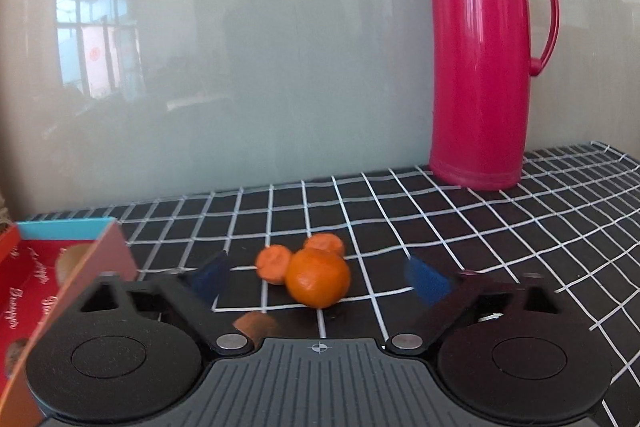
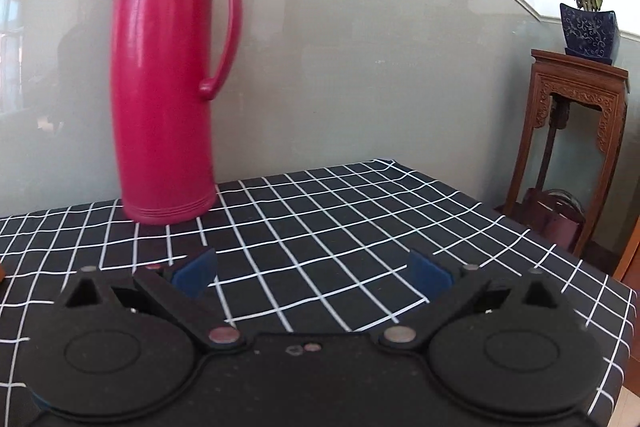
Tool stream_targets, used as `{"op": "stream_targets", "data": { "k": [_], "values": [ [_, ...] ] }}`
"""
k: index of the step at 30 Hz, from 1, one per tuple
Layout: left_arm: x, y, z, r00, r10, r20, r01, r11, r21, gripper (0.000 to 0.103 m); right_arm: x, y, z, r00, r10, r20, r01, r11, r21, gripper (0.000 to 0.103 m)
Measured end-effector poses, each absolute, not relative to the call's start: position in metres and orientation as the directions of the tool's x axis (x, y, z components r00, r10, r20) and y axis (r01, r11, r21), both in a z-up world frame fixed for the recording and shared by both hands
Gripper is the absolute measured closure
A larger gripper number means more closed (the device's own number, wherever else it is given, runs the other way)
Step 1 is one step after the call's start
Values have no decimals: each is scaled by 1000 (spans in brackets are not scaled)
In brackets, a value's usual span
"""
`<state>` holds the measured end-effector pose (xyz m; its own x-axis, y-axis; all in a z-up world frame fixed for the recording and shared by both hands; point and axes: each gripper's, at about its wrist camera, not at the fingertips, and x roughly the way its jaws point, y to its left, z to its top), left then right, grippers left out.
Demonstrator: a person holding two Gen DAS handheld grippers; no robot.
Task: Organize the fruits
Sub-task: 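Move the left tool to another mandarin and grasp it, then carry the mandarin with the left tool into the box and release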
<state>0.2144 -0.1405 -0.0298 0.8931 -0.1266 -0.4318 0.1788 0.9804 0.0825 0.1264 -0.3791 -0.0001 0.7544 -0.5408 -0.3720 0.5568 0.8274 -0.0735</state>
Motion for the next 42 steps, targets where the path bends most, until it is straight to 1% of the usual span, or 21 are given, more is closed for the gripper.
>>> {"op": "stream_targets", "data": {
  "k": [1, 3, 9, 11, 13, 15, 22, 30, 37, 42],
  "values": [
    [219, -141, -32, 885, -131, -447, 180, 981, 69, 26, 126, -379, 0, 753, -542, -373, 557, 827, -75, 1],
    [226, -143, -36, 875, -119, -469, 168, 984, 63, 31, 127, -381, -1, 749, -548, -372, 562, 823, -81, 1],
    [236, -143, -43, 870, -108, -482, 151, 987, 52, 32, 133, -391, -5, 732, -561, -386, 576, 813, -90, 1],
    [239, -144, -45, 865, -107, -490, 152, 987, 53, 34, 134, -395, -6, 713, -586, -386, 598, 795, -102, 1],
    [243, -145, -47, 859, -105, -502, 150, 987, 50, 51, 135, -401, -7, 698, -599, -392, 616, 782, -99, 1],
    [246, -146, -48, 852, -95, -514, 142, 988, 53, 59, 134, -406, -9, 694, -600, -398, 620, 779, -94, 1],
    [245, -145, -47, 858, -109, -502, 148, 988, 40, 60, 133, -407, -9, 691, -600, -403, 619, 779, -99, 1],
    [210, -129, -24, 882, -125, -454, 163, 986, 44, 60, 133, -398, -6, 714, -566, -412, 594, 801, -73, 1],
    [183, -87, -6, 901, -75, -427, 111, 992, 61, 60, 136, -377, -3, 743, -524, -415, 552, 832, -62, 1],
    [174, -54, 0, 908, -32, -417, 55, 998, 43, 60, 139, -354, 1, 769, -487, -413, 514, 856, -53, 1]
  ]
}}
